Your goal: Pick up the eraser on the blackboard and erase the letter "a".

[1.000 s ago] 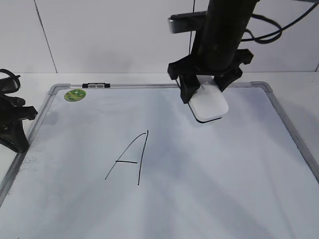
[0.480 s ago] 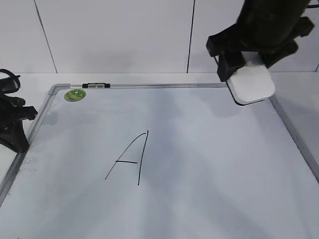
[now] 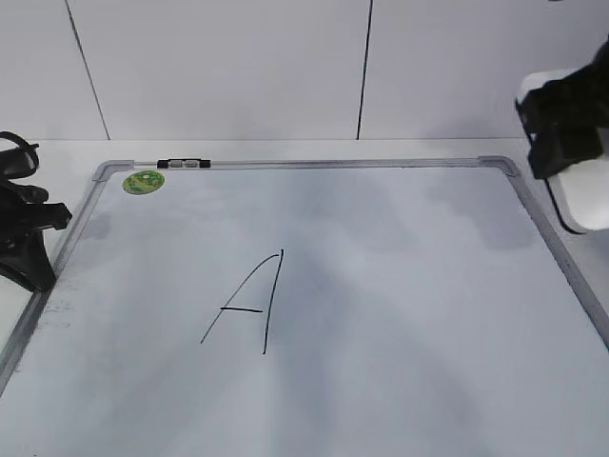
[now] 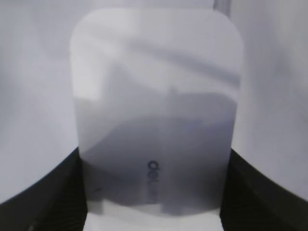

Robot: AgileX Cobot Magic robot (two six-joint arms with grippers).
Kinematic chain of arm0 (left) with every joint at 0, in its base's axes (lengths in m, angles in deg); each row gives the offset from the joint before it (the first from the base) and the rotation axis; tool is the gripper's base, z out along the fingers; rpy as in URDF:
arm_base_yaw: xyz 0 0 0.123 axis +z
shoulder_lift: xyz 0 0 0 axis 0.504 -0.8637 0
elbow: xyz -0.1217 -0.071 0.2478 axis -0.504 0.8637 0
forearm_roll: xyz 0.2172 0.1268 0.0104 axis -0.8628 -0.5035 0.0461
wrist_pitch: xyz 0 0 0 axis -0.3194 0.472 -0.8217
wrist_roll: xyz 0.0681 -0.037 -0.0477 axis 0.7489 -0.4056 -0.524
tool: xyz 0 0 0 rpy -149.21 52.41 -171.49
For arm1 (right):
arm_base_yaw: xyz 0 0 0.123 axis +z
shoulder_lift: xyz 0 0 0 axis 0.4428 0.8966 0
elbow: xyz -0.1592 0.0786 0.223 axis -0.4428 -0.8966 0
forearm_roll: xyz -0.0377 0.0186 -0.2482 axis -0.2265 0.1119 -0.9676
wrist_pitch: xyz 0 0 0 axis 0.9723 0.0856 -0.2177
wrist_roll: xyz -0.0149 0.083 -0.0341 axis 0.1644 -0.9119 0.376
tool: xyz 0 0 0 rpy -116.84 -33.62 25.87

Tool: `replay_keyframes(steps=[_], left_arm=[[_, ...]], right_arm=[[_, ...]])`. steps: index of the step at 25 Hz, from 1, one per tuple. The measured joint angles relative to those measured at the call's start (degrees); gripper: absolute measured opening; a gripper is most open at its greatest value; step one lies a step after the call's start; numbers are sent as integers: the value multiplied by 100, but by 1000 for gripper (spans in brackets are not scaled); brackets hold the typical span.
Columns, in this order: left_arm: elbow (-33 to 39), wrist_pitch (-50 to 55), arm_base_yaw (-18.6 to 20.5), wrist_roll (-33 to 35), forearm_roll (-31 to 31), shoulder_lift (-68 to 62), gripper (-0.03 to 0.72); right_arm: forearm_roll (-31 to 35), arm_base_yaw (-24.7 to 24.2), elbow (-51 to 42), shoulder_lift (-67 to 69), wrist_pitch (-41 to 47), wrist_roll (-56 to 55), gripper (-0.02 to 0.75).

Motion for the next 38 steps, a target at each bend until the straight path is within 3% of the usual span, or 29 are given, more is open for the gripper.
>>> replay_keyframes(steps=[4,14,29,38], left_arm=[[0,0,0,0,11,0,33],[0,0,0,13,28,0,34],[0,0,0,13,48,0,35],[0,0,0,15,61,0,35]], right_arm=[[-9,-296,-394,-316,-46,-12,538],[22,-466,-920,-396,-161,-12,538],[667,-1114,-959,78,-254,452,538],[768,-1186,-959,727,-256,594,538]])
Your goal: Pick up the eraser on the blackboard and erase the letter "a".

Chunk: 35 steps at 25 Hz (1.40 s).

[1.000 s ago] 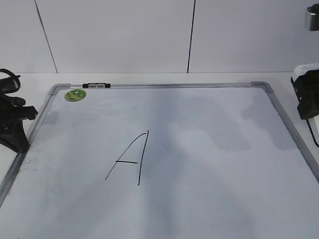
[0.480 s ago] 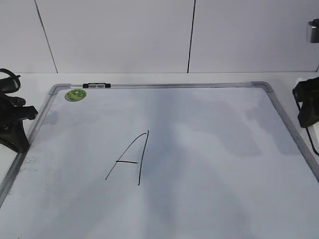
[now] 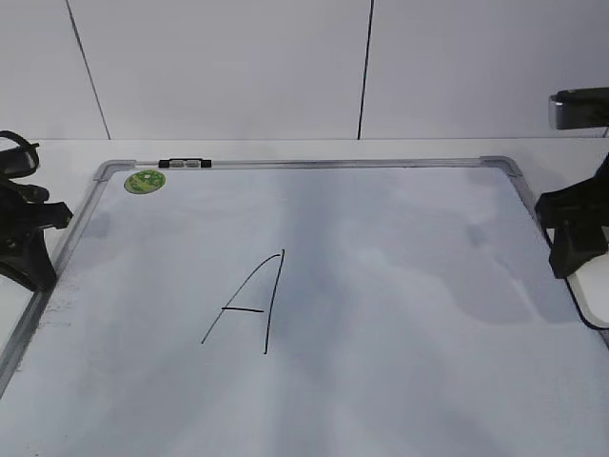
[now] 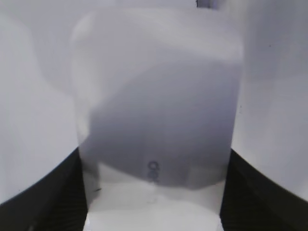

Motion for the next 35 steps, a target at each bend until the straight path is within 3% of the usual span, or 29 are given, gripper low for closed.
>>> replay_keyframes(steps=[9,22,35], left_arm=[[0,0,0,10,14,0,35],[0,0,0,10,39,0,35],[0,-11,0,10,64,0,35]], right_arm=[[564,-593,91,606,4,488,538],[725,-626,1386,1590,610,762,538],[725,-791,1493,2198,631,762,538]])
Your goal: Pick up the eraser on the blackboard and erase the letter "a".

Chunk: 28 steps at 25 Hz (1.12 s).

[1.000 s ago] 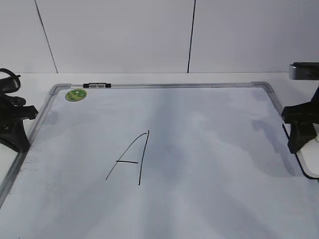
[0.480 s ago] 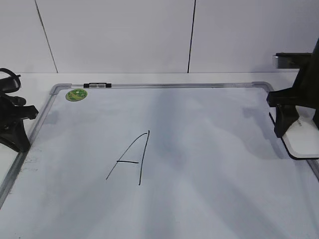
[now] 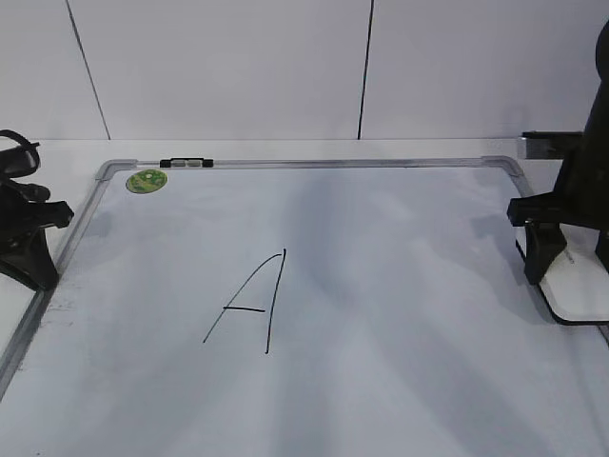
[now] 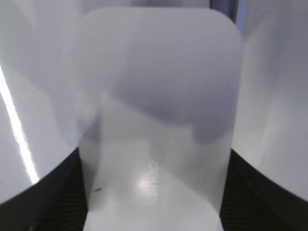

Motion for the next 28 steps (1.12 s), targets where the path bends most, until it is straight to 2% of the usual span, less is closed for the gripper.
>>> replay_keyframes(steps=[28], left_arm=[[0,-10,0,12,41,0,36]], right_arm=[[-50,-35,5,123,-275,0,538]])
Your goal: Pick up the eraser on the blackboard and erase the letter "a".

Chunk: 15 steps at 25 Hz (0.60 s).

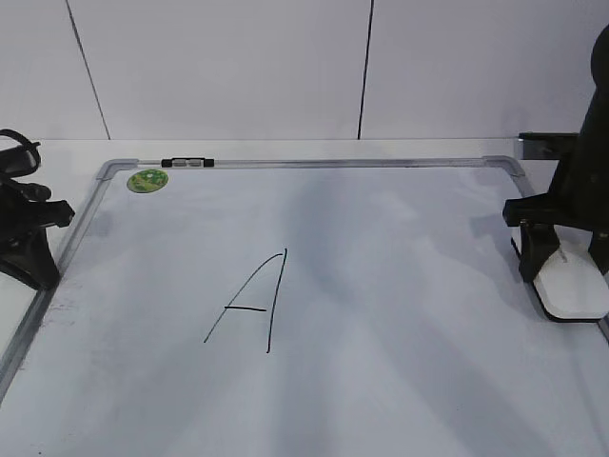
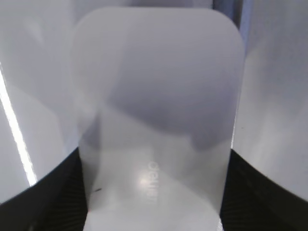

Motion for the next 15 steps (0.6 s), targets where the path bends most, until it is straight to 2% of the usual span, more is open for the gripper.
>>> replay_keyframes(steps=[15], left_arm=[[0,-21,0,0,19,-2,39]], right_arm=[[50,0,0,40,-37,-11,538]])
